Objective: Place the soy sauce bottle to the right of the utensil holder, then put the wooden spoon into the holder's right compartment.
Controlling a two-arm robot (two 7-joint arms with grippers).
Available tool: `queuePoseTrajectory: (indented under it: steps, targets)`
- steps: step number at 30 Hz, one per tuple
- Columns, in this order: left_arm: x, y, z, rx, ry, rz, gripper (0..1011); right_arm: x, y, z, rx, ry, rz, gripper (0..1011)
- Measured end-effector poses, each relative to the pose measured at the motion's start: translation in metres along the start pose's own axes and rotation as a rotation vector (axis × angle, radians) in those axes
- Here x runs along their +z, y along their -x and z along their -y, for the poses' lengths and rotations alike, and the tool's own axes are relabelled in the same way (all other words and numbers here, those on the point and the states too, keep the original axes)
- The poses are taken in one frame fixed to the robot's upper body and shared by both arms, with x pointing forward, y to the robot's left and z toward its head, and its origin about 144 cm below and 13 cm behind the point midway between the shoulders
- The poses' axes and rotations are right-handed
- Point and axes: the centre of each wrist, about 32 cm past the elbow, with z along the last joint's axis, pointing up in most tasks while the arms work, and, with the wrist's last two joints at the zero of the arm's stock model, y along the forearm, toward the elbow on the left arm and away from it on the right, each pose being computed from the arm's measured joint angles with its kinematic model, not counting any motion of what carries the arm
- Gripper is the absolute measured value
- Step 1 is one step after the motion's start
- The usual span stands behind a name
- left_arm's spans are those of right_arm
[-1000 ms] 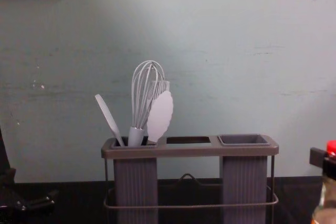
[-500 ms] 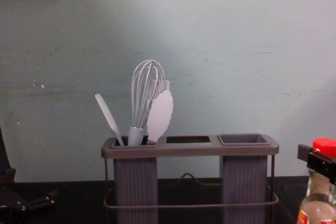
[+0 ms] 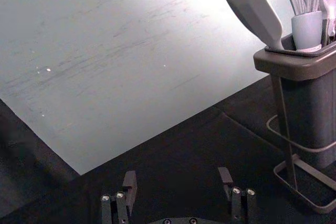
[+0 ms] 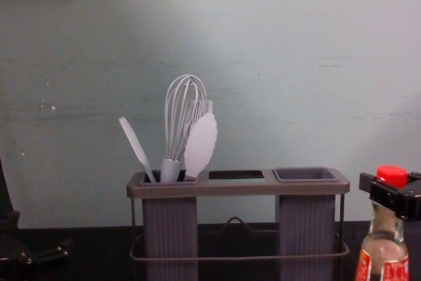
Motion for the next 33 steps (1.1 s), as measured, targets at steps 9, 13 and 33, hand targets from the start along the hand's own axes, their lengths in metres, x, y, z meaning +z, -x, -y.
queuePoseTrajectory:
  steps: [9,13,33]
  targets:
    - [0.0000,0.0000,0.0000,0.000,0.000,0.000,1011,-0.0025,-0.0013,-0.0076,-0.001,0.000,-0.008,390]
    - [0.0000,0.0000,0.0000,0.000,0.000,0.000,1011,-0.0025,-0.0013,-0.0090,-0.002,0.000,-0.010,390]
    - [0.0000,0.0000,0.0000,0.000,0.000,0.000,1011,0.0066,-0.0026,-0.0036,-0.018,-0.022,-0.007,866]
